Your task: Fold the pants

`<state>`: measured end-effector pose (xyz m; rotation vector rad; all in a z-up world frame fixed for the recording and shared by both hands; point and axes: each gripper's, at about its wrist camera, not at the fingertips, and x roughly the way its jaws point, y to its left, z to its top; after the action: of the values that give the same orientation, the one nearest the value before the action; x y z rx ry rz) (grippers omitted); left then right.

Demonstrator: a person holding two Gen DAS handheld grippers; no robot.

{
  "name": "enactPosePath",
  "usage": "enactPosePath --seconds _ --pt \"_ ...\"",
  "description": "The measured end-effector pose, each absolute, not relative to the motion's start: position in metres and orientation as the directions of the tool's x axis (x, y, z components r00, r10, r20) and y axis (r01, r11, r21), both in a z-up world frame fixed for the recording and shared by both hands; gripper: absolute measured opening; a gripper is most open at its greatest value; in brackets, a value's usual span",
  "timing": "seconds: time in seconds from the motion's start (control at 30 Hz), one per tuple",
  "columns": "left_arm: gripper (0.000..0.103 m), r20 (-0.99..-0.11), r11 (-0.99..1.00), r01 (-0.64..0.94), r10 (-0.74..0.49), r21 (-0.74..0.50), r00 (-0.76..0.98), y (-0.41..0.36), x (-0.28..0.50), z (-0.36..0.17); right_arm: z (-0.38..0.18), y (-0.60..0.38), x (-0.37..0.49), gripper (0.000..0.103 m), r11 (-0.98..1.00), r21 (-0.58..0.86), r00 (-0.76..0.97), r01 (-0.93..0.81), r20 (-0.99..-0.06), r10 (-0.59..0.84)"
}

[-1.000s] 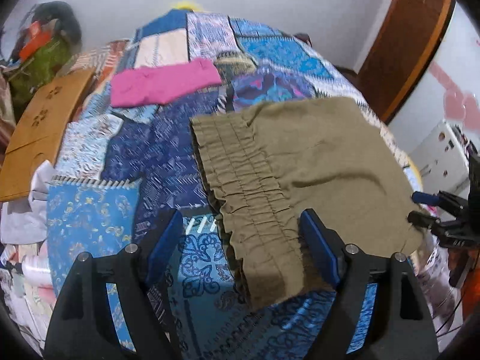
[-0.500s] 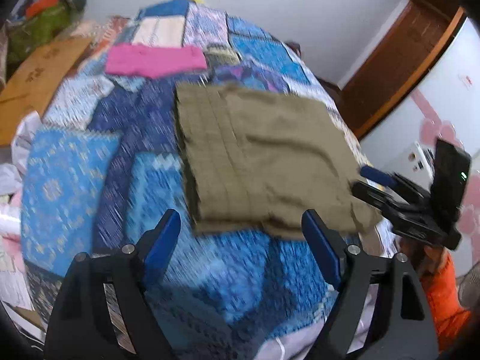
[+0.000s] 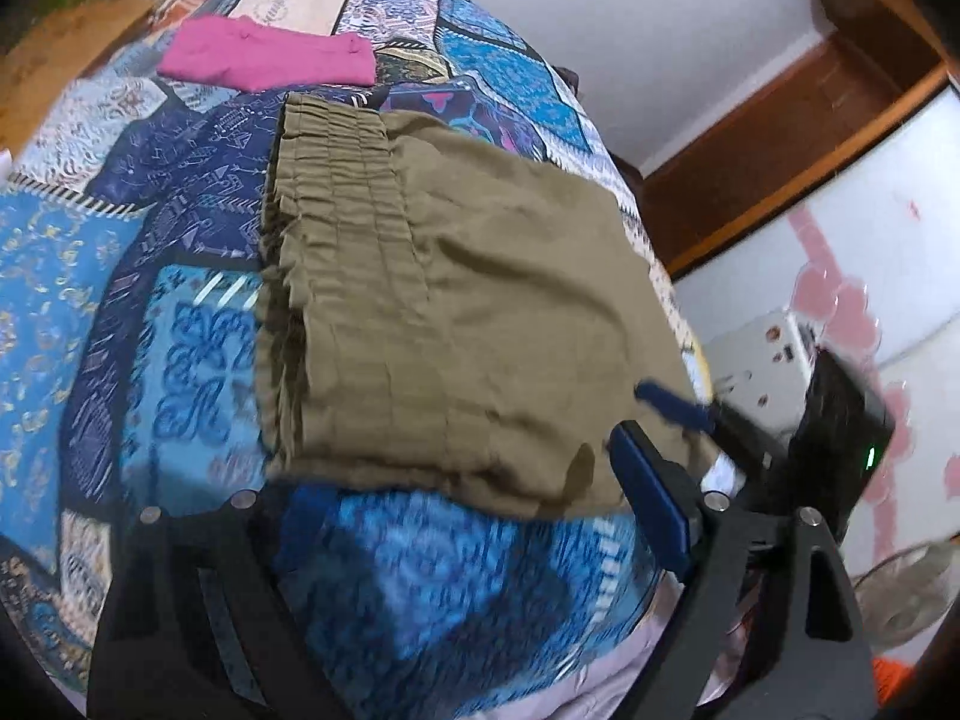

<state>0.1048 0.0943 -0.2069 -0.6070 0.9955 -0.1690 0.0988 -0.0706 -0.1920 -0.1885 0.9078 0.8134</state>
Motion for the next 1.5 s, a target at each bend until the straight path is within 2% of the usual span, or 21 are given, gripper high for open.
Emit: enactPosePath --seconds 0.07,0.13,0.17,0.33,0.4,0.53,0.63,0.73,0.87,0.97,1.2,1.5 --pt "0.084 -0.736 0.820 -0.153 -0.393 -0.552 0.552 0.096 0.114 -0.206 -0.193 -0.072 0.100 0.065 0.691 0.193 0.343 -0.696 -0.757 0.556" --pt "0.064 -0.765 0.842 -0.190 -0.334 -0.504 0.551 0.098 0.125 -0.205 -0.193 -0.074 0.100 0.065 0.690 0.198 0.342 -0.696 -0.753 0.561" --pt "0.050 -0.789 0.866 -0.209 -0.283 -0.455 0.546 0.098 0.131 -0.204 -0.192 -0.073 0.099 0.065 0.690 0.198 0.343 -0.696 -0.753 0.562" --pt "0.042 -0.805 0.913 -0.206 -0.185 -0.353 0.563 0.098 0.136 -0.200 -0.188 -0.075 0.101 0.065 0.702 0.223 0.341 -0.676 -0.750 0.566" --pt "0.039 -0.802 0.933 -0.217 -0.109 -0.286 0.587 0.100 0.135 -0.191 -0.184 -0.078 0.103 0.065 0.715 0.222 0.352 -0.663 -0.750 0.560" --pt "0.038 -0.777 0.950 -0.254 0.019 -0.183 0.630 0.117 0.124 -0.171 -0.179 -0.089 0.107 0.065 0.737 0.204 0.381 -0.644 -0.750 0.541" --pt "0.038 -0.749 0.954 -0.297 0.160 -0.051 0.643 0.130 0.115 -0.156 -0.180 -0.099 0.111 0.065 0.759 0.205 0.392 -0.618 -0.757 0.523" --pt "0.038 -0.733 0.947 -0.322 0.223 0.006 0.642 0.142 0.107 -0.149 -0.185 -0.107 0.112 0.065 0.775 0.211 0.391 -0.595 -0.767 0.509" --pt "0.038 -0.736 0.954 -0.300 0.193 -0.014 0.649 0.144 0.105 -0.139 -0.192 -0.102 0.104 0.068 0.768 0.179 0.399 -0.615 -0.769 0.499" --pt "0.036 -0.704 0.964 -0.265 0.201 0.018 0.682 0.127 0.108 -0.124 -0.191 -0.099 0.103 0.070 0.768 0.171 0.402 -0.617 -0.771 0.494" --pt "0.032 -0.623 0.992 -0.085 0.125 0.094 0.773 0.056 0.125 -0.087 -0.188 -0.105 0.105 0.069 0.762 0.180 0.396 -0.622 -0.767 0.505" --pt "0.030 -0.649 0.993 0.105 -0.049 0.048 0.759 -0.012 0.158 -0.083 -0.178 -0.142 0.107 0.069 0.820 0.143 0.472 -0.554 -0.758 0.451"
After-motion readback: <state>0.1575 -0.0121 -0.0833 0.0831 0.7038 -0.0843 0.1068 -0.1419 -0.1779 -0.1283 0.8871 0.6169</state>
